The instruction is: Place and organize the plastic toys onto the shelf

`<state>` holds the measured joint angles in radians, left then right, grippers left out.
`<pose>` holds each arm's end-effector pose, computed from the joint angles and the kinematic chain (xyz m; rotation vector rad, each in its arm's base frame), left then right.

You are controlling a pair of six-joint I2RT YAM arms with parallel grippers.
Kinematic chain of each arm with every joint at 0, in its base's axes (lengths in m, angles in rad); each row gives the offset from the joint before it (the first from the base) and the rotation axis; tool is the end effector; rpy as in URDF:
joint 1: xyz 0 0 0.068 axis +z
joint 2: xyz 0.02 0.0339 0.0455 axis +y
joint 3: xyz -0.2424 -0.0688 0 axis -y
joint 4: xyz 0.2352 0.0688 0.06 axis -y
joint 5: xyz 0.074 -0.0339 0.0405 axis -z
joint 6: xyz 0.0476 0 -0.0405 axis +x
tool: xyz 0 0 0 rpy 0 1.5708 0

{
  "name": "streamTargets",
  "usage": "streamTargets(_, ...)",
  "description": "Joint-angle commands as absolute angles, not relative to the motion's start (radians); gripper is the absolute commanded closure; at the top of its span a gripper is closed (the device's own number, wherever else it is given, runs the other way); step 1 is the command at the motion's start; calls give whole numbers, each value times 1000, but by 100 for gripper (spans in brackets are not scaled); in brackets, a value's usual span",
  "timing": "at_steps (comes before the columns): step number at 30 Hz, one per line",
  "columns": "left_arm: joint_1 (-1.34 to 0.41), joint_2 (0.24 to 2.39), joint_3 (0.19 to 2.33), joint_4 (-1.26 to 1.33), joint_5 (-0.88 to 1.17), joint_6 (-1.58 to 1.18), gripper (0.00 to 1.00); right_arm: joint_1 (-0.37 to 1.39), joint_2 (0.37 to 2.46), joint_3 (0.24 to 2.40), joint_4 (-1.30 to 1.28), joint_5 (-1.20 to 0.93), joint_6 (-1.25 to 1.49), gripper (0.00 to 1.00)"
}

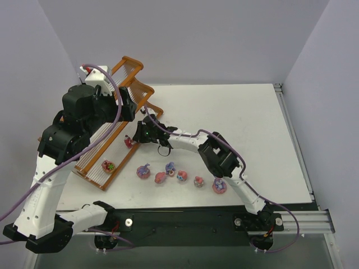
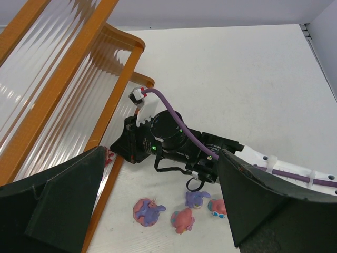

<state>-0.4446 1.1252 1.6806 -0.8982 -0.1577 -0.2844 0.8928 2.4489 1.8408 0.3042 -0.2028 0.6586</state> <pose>0.1817 -0.0783 0.4666 0.0471 1.9233 -0.3409 0.3369 0.4335 0.1471 -0.3943 2.0317 1.2112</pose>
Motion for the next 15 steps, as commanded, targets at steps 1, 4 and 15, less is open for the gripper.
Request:
streamTargets(1, -448, 1103, 1678, -870, -173, -288, 3, 911, 2382, 1777, 258, -170, 658, 100)
streamTargets(4, -448, 1097, 1671, -865, -175, -291, 3, 914, 2361, 1741, 267, -146, 661, 100)
streamTargets(15, -448, 1094, 1663, -862, -172, -293, 3, 904, 2327, 1727, 242, -91, 661, 100)
